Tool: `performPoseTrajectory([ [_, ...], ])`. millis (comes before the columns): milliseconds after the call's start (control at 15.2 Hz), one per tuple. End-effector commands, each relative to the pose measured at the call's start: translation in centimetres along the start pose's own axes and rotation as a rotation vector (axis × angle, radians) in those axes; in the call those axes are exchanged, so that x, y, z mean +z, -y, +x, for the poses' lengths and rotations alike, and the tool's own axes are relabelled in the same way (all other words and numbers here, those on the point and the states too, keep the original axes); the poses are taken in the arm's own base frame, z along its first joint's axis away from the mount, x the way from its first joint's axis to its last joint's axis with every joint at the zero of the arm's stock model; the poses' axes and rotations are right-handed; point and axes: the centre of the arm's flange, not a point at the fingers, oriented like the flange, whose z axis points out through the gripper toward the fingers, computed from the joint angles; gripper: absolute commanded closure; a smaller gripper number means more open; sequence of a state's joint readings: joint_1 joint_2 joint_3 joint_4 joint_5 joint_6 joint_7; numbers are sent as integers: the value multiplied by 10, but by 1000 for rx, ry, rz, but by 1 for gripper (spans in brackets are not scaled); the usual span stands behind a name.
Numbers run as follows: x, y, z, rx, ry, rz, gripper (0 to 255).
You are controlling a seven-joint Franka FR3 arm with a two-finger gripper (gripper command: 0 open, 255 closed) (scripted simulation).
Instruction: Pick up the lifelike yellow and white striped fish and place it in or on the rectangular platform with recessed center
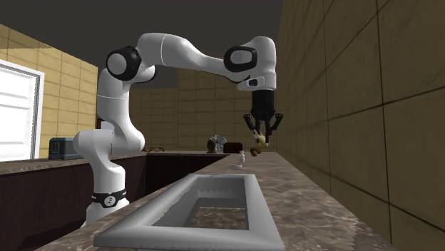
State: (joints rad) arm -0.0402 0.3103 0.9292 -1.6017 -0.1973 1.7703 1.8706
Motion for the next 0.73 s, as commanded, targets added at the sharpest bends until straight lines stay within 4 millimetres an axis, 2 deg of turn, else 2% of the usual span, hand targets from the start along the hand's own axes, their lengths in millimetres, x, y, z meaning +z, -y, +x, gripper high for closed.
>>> performPoseTrajectory([
  [0,-7,0,-1,0,0,0,255],
  [660,-14,-11,130,0,0,0,255],
])
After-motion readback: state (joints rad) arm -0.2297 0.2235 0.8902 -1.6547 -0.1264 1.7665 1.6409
